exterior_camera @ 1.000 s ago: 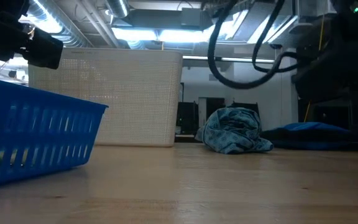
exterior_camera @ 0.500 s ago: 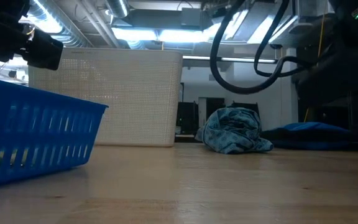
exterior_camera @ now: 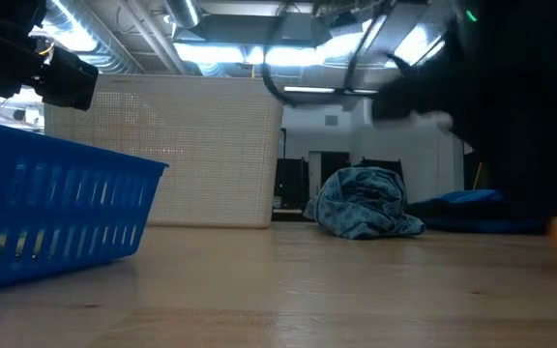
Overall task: Pick & Place Medicine items
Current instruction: Put the orange bandage into the black bin
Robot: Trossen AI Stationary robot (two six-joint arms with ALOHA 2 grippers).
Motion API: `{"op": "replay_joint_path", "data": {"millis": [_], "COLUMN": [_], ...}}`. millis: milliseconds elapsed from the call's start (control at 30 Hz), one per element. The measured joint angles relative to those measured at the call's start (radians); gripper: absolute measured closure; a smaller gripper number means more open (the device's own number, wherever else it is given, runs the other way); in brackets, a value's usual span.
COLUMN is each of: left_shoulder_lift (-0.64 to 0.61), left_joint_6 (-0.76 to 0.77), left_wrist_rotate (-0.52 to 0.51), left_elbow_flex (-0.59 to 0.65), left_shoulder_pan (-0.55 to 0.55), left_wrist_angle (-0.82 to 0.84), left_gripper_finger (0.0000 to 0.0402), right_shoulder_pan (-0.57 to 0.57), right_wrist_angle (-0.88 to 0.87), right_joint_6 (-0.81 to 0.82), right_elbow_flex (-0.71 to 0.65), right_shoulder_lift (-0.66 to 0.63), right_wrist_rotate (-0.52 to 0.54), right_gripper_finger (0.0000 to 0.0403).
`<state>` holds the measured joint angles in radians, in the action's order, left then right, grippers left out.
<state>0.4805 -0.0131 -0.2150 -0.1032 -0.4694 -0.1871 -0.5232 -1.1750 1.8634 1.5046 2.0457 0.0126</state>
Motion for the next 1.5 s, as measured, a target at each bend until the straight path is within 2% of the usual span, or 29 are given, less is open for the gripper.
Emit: {"op": "replay_joint_path", "data": {"millis": [233,367,533,767,900,1000,1167,1367,1500], "left_shoulder_lift": [0.000,0.000,0.000,0.000,0.000,0.000,0.000,0.005,0.009], "left_joint_6": [-0.001,-0.001,-0.001,0.000,0.002,0.006,0.016,0.018,0.018], "left_wrist_rotate": [0.000,0.000,0.000,0.000,0.000,0.000,0.002,0.009,0.015], "left_elbow_flex": [0.000,0.000,0.000,0.000,0.000,0.000,0.000,0.000,0.000], "left_shoulder_pan": [0.000,0.000,0.000,0.000,0.000,0.000,0.000,0.000,0.000], "left_wrist_angle": [0.001,0.005,0.009,0.012,0.012,0.012,0.023,0.034,0.032], "left_gripper_finger": [0.0176,0.0176,0.0176,0.0176,0.0176,0.0176,0.0176,0.0176,0.0176], "right_shoulder_pan": [0.042,0.045,0.042,0.044,0.071,0.094,0.130,0.139,0.142], "right_wrist_angle": [-0.183,-0.274,-0.284,-0.218,-0.143,-0.067,0.009,0.081,0.211], "right_joint_6": [-0.115,-0.119,-0.121,-0.216,-0.161,-0.173,-0.177,-0.168,-0.141], "right_elbow_flex": [0.207,0.288,0.293,0.293,0.293,0.290,0.231,0.090,0.013], "right_shoulder_lift": [-0.007,-0.010,-0.010,-0.003,-0.003,0.006,0.030,0.039,0.034], "right_wrist_rotate": [0.205,0.225,0.222,0.323,0.300,0.287,0.182,0.044,0.010], "right_gripper_finger": [0.0397,0.0389,0.0325,0.0201,0.0153,0.0136,0.0132,0.0133,0.0133]}}
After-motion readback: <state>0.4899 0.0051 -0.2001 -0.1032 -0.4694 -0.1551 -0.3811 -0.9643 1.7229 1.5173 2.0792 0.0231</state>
